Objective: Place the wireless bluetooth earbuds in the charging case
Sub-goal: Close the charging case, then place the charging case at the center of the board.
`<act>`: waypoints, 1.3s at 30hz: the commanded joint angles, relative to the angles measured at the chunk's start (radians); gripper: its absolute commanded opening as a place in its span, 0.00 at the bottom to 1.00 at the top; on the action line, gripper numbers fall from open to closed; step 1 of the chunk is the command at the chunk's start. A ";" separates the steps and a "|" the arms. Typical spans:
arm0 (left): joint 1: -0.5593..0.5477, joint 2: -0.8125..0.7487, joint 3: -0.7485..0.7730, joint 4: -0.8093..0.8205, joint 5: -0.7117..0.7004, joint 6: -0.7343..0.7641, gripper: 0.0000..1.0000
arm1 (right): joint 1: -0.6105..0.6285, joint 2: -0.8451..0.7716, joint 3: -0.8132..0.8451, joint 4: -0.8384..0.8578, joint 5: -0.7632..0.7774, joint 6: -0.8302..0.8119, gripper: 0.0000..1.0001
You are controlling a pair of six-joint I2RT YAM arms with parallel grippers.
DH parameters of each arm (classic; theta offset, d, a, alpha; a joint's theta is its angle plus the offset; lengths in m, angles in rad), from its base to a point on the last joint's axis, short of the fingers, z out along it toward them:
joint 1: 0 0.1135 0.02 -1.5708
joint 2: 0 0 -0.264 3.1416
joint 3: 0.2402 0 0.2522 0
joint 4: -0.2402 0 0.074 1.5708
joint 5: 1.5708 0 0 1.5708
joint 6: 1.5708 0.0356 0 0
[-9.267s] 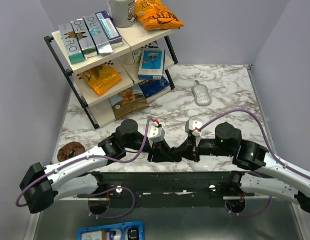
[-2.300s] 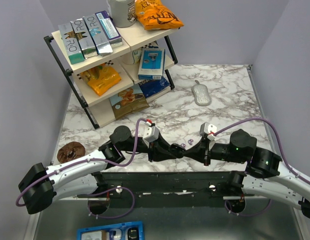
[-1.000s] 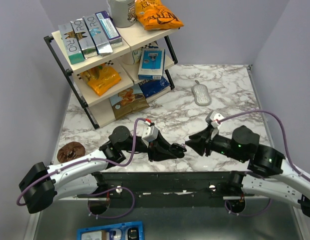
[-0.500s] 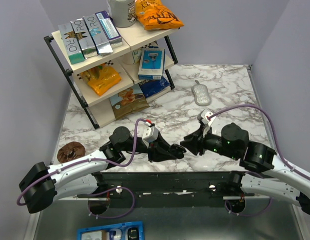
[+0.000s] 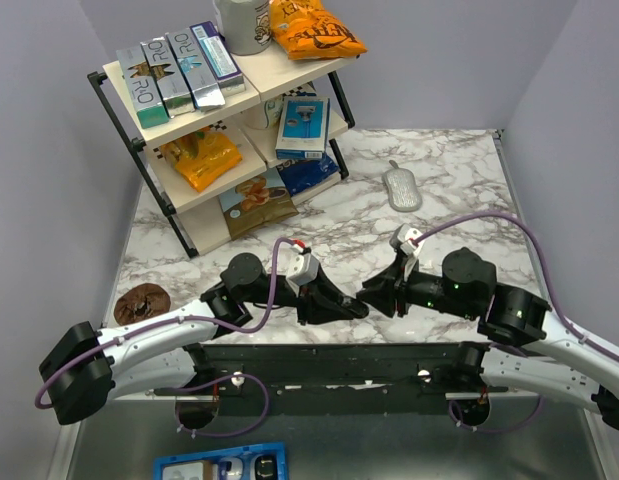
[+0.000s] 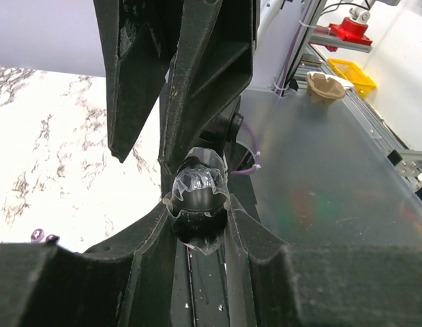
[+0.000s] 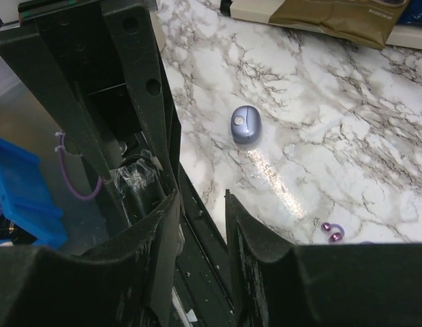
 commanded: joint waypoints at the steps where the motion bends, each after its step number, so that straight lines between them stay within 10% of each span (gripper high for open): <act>1: -0.004 0.002 0.009 0.018 -0.016 0.023 0.00 | 0.006 -0.030 -0.014 0.006 0.025 0.002 0.41; 8: 0.006 0.019 0.023 -0.162 -0.284 0.026 0.00 | 0.007 -0.043 0.015 -0.059 0.467 0.177 0.50; 16: 0.132 0.286 0.196 -0.419 -0.593 -0.253 0.00 | -0.010 0.071 0.015 -0.096 0.555 0.361 0.52; 39: 0.333 0.989 0.664 -0.364 -0.467 -0.440 0.08 | -0.016 -0.033 -0.023 -0.051 0.513 0.365 0.52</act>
